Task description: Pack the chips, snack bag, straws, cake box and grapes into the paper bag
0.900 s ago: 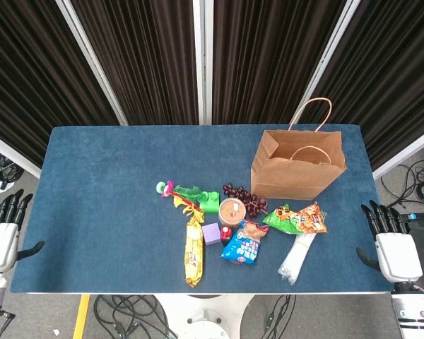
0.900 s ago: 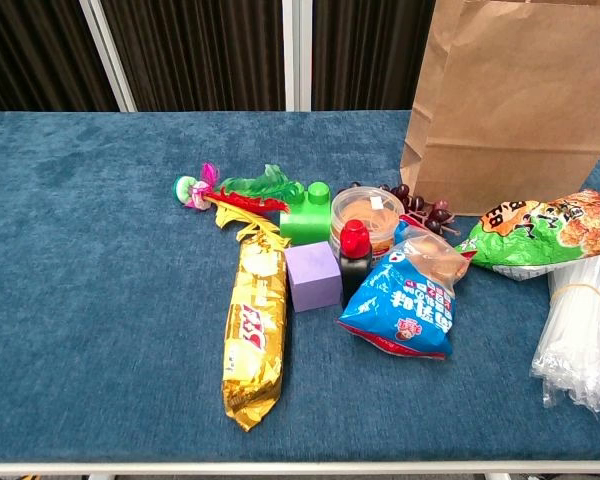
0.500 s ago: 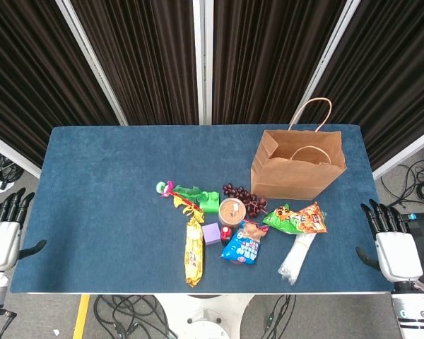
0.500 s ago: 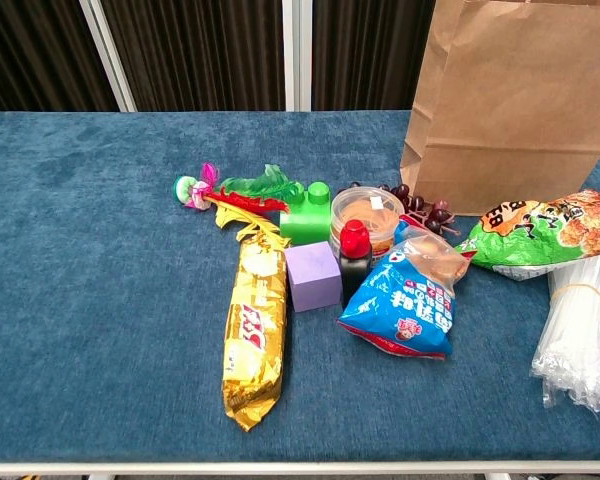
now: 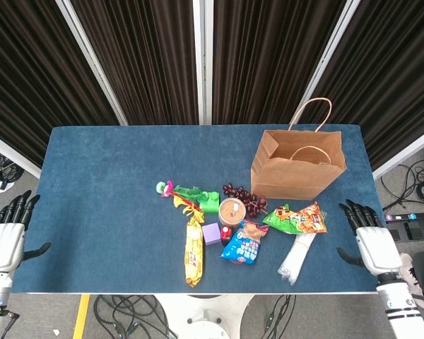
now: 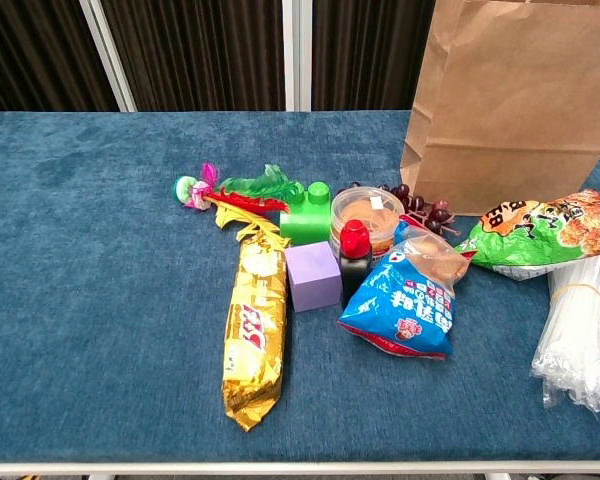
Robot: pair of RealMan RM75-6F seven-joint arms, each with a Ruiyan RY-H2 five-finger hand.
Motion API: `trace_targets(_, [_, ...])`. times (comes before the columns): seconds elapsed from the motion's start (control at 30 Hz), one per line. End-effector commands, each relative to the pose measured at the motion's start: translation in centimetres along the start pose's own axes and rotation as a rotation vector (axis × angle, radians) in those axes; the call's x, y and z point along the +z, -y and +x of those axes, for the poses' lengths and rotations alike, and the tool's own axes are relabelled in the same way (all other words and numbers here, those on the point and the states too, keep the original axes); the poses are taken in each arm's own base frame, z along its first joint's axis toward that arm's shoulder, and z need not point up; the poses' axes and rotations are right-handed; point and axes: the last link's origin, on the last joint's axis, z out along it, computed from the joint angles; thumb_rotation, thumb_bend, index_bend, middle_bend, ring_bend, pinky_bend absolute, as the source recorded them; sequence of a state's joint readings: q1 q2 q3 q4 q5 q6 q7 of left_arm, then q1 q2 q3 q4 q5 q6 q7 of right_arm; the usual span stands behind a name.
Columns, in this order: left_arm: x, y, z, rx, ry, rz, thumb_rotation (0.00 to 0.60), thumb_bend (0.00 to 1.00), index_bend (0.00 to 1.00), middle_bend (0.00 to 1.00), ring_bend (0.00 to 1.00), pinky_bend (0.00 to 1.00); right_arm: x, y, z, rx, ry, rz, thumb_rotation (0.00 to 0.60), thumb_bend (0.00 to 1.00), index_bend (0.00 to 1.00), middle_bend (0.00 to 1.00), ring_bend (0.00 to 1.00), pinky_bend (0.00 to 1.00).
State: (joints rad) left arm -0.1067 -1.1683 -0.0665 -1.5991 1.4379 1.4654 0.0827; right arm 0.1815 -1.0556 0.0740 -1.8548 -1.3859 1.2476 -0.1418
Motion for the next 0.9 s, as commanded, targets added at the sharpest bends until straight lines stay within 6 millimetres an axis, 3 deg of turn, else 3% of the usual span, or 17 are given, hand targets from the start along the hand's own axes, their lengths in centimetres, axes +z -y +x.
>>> trace_targets(0.03, [-0.1,0.2,0.1,-0.002,0.003,0.006,0.600,0.09,0.05,0.01,0.00,0.16,1.4,0.8,-0.5,0.057,0.028,-0.034,0.600,0.14,0.05,0.04,0.00,0.01])
trace_targets(0.53, [-0.5,1.8,-0.3,-0.018,0.040,0.043,0.600,0.09,0.05,0.01,0.00,0.16,6.2,3.5,-2.8,-0.004,0.106,-0.046,0.600,0.14,0.05,0.08,0.00,0.10])
trace_targets(0.9, [-0.3,2.0,-0.4,-0.051,0.025,0.052,0.600,0.09,0.04,0.01,0.00,0.16,8.4,4.0,-5.0,-0.005,0.196,-0.116,0.600,0.14,0.05,0.08,0.00,0.11])
